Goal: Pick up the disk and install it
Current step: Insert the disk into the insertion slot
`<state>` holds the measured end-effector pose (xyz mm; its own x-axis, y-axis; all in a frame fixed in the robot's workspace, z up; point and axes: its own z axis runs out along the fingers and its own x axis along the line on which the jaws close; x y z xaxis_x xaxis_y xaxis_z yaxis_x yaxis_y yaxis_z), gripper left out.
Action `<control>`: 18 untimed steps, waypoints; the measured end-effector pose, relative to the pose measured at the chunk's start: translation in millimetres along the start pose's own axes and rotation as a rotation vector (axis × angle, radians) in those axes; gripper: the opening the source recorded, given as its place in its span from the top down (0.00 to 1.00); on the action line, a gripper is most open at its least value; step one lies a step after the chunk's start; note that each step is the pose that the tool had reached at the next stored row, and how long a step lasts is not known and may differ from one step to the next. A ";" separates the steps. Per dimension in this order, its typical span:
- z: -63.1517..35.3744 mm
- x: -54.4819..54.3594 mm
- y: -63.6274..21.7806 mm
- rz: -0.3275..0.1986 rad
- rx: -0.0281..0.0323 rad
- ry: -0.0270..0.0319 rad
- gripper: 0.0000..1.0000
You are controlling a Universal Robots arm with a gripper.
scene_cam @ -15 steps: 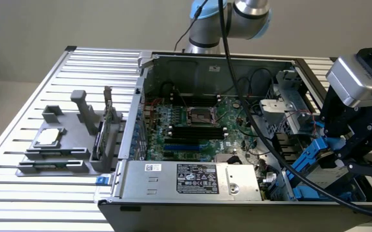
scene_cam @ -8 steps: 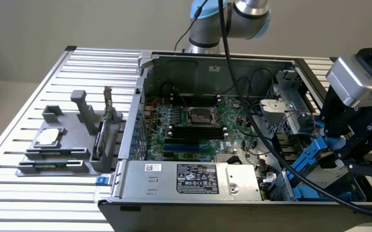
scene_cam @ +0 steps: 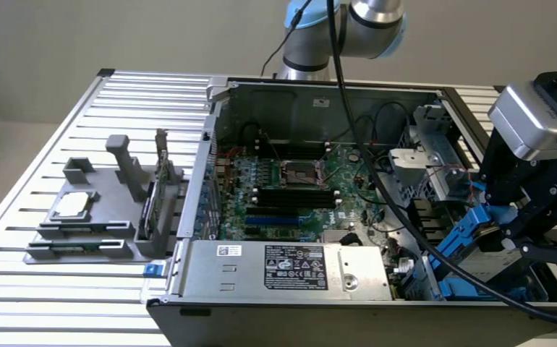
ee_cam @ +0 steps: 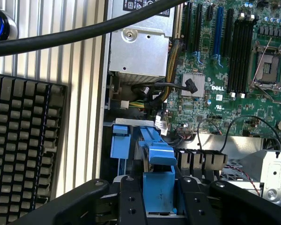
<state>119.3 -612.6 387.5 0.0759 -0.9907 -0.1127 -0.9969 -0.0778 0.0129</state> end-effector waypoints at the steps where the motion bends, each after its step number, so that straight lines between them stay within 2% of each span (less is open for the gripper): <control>1: 0.0 0.0 0.0 0.000 0.0000 0.0000 0.68; 18: 0.0 0.0 0.0 0.000 0.0000 0.0000 0.68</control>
<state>119.3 -612.6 387.5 0.0759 -0.9907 -0.1127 -0.9969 -0.0778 0.0128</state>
